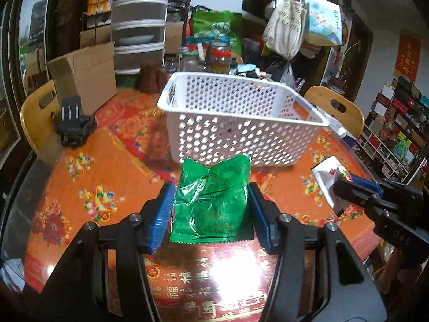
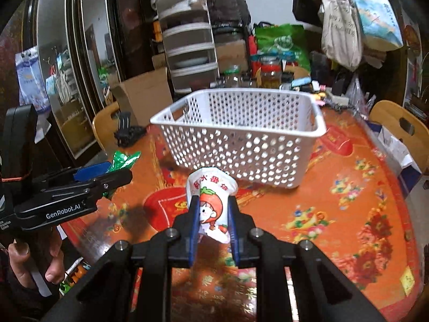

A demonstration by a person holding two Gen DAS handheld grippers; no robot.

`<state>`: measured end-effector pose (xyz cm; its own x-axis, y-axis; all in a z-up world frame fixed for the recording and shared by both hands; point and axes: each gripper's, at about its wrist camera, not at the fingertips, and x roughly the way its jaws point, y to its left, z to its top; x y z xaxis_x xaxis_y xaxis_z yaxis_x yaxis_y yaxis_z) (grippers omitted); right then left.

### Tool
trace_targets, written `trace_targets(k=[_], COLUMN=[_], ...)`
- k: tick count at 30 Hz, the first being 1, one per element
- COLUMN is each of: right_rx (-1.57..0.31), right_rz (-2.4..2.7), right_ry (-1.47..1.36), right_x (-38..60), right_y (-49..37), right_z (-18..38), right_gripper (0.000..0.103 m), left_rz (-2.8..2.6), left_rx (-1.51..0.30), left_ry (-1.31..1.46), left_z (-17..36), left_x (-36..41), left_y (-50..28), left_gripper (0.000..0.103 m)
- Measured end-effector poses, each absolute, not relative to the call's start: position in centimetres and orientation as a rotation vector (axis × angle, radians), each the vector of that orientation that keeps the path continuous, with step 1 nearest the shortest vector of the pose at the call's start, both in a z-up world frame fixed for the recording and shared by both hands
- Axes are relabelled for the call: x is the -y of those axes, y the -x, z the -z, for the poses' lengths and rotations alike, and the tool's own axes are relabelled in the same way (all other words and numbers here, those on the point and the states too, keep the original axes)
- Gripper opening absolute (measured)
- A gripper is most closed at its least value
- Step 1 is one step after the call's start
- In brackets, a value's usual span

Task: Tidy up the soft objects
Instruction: 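Carry the green packet with the left tool into the basket while the right tool carries the cartoon packet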

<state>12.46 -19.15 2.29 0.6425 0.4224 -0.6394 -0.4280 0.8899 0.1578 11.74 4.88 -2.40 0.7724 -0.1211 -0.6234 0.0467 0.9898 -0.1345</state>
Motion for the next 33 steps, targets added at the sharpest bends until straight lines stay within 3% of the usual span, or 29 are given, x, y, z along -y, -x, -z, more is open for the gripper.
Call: trace_targets(k=[16,24,33], right_rx=[-0.606,-0.638,-0.796], right_rz=[-0.448,-0.437,-0.370], right_ry=[0.035,0.048,0.046], right_x=[22.6,21.3,19.8], right_y=[-12.1,-18.1,-28.8], right_z=[-9.5,-11.9,-9.3], right_gripper=[0.017,0.017,0.018], left_rz=[0.156,0.156,0.110], left_rx=[-0.612,-0.631,-0.769], left_ry=[0.091,0.078,0.053], left_z=[-5.8,-9.7,-8.9], left_x=[-2.1,-0.9,0.3], left_y=[-12.3,-19.0,-29.9], left_gripper=[0.052,0.052,0.052])
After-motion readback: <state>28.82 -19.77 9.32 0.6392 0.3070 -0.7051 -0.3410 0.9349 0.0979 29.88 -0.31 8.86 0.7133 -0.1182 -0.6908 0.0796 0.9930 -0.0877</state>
